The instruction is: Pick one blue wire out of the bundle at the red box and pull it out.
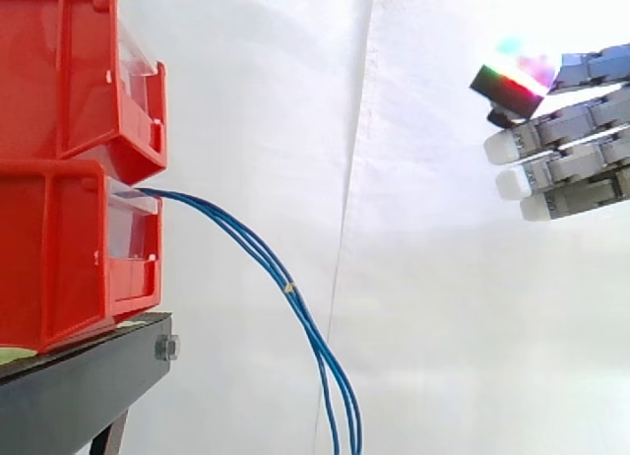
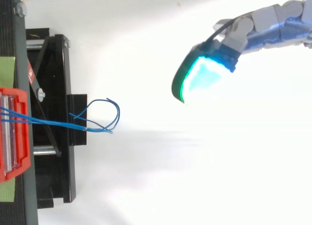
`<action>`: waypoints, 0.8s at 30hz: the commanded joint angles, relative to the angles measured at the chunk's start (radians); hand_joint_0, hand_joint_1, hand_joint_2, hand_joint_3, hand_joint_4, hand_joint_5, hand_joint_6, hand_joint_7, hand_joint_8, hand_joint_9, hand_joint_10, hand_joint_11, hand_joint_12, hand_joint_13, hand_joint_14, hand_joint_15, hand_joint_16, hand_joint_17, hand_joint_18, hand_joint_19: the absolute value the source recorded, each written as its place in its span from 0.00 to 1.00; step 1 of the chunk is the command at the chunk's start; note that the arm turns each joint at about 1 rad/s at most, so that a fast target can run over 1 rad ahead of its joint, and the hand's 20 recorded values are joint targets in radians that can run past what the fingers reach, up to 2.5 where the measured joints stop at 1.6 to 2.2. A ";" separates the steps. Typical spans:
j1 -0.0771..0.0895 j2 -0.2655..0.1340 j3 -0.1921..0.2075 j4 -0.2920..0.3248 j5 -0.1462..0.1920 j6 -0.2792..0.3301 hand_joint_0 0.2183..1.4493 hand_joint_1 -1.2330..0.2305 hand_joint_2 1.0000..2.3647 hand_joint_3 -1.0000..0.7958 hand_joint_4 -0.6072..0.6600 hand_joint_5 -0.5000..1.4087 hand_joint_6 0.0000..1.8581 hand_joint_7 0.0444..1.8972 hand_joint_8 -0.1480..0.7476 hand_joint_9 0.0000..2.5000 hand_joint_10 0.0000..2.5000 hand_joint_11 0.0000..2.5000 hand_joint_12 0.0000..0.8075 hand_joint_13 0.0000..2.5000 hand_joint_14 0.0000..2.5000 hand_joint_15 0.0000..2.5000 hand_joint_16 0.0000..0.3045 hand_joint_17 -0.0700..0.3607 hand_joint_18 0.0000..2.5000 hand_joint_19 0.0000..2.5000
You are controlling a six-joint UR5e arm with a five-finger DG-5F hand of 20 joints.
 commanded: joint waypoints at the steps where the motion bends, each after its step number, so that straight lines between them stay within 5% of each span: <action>1: 0.000 -0.018 0.000 0.015 0.052 -0.067 0.10 0.48 0.00 0.28 0.64 0.16 0.27 0.39 0.48 0.09 0.00 0.00 0.55 0.00 0.00 0.01 0.30 0.63 0.00 0.01; 7: 0.004 -0.068 0.000 0.077 0.105 -0.144 0.09 0.46 0.00 0.28 0.63 0.17 0.27 0.38 0.47 0.07 0.00 0.00 0.55 0.00 0.00 0.01 0.30 0.64 0.00 0.00; 15: 0.019 -0.130 0.001 0.155 0.106 -0.227 0.12 0.45 0.00 0.28 0.61 0.17 0.27 0.38 0.45 0.07 0.00 0.00 0.52 0.00 0.00 0.00 0.29 0.62 0.00 0.00; 20: 0.033 -0.219 0.006 0.342 0.114 -0.244 0.14 0.44 0.00 0.28 0.60 0.17 0.27 0.38 0.44 0.07 0.00 0.00 0.52 0.00 0.00 0.00 0.28 0.61 0.00 0.00; 24: 0.040 -0.281 0.046 0.380 0.115 -0.242 0.14 0.44 0.00 0.28 0.60 0.17 0.27 0.39 0.45 0.09 0.00 0.00 0.51 0.00 0.00 0.00 0.28 0.61 0.00 0.00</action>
